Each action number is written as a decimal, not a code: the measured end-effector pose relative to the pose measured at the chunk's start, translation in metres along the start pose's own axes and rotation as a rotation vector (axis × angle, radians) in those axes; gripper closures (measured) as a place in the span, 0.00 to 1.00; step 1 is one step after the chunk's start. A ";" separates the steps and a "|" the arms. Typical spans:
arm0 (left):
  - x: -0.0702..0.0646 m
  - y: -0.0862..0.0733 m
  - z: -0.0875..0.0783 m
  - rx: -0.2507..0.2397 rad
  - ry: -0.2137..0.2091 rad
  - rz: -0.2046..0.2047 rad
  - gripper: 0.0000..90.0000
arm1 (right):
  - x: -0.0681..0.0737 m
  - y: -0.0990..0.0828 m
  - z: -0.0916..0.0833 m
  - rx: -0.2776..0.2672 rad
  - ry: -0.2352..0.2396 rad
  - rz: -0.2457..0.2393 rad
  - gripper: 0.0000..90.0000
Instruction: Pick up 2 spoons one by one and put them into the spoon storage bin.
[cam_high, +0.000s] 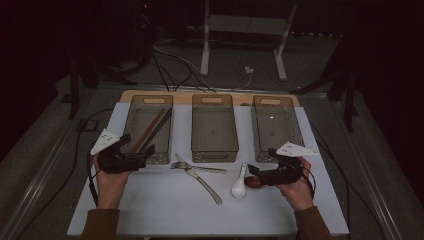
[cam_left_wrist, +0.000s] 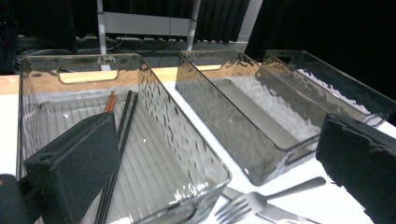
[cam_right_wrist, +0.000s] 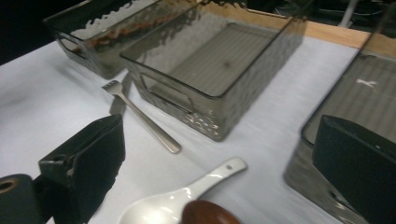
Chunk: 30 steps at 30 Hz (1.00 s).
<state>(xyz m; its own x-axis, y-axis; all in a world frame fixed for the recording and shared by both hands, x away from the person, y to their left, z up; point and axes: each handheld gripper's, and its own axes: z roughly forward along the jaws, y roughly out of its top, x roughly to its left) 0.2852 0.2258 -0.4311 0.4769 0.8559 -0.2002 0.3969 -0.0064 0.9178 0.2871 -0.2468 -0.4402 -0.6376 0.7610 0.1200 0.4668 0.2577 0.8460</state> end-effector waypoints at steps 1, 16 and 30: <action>-0.001 -0.002 -0.002 0.003 -0.003 0.001 0.01 | -0.002 0.000 -0.001 0.002 -0.004 0.000 0.03; -0.008 -0.033 -0.019 0.006 0.023 0.028 0.01 | -0.021 -0.007 -0.010 0.061 -0.033 -0.013 0.03; -0.009 -0.047 -0.024 0.017 0.043 0.030 0.01 | -0.030 -0.015 -0.010 0.111 -0.010 -0.025 0.03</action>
<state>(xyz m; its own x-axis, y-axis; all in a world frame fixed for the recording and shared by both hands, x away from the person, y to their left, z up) 0.2440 0.2309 -0.4642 0.4547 0.8766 -0.1572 0.3962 -0.0410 0.9173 0.2934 -0.2789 -0.4512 -0.6435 0.7596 0.0939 0.5164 0.3403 0.7858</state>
